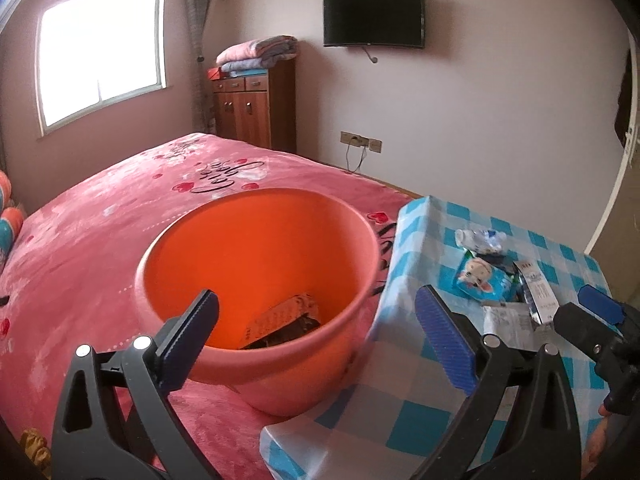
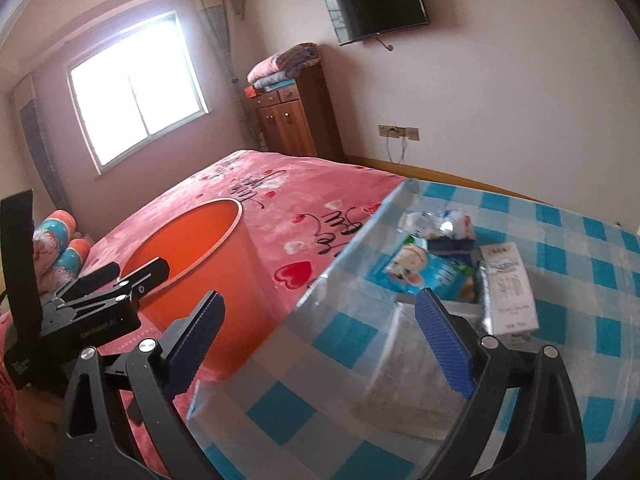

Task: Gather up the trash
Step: 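Move both grippers back over the trash on the checked cloth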

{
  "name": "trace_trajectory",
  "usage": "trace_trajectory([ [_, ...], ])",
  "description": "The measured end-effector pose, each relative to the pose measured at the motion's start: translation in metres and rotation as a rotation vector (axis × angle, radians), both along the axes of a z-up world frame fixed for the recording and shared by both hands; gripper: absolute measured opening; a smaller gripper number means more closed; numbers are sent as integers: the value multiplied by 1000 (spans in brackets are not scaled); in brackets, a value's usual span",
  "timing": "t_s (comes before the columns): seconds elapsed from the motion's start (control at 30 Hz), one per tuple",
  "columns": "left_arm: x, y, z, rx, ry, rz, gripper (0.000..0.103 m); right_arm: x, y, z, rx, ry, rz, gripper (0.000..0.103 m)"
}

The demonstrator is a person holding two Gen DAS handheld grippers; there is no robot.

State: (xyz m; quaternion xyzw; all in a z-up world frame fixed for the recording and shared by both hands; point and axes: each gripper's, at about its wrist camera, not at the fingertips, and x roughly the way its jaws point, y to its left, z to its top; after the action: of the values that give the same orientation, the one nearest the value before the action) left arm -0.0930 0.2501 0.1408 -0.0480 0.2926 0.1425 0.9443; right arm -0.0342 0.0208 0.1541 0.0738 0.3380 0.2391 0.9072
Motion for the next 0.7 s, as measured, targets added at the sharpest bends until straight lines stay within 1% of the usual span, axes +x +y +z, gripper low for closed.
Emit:
trace_trajectory([
  [0.13, -2, -16, -3, 6, 2, -33, 99, -9, -18, -7, -10, 24, -44, 95],
  [0.33, -10, -40, -11, -2, 12, -91, 99, -24, -47, -19, -63, 74, -119, 95],
  [0.53, -15, -67, -23, 42, 56, -180, 99, -42, -80, -29, -105, 131, -195, 95],
  [0.7, -13, -81, -25, 86, 81, -234, 99, -56, -104, -37, -138, 178, -246, 95],
])
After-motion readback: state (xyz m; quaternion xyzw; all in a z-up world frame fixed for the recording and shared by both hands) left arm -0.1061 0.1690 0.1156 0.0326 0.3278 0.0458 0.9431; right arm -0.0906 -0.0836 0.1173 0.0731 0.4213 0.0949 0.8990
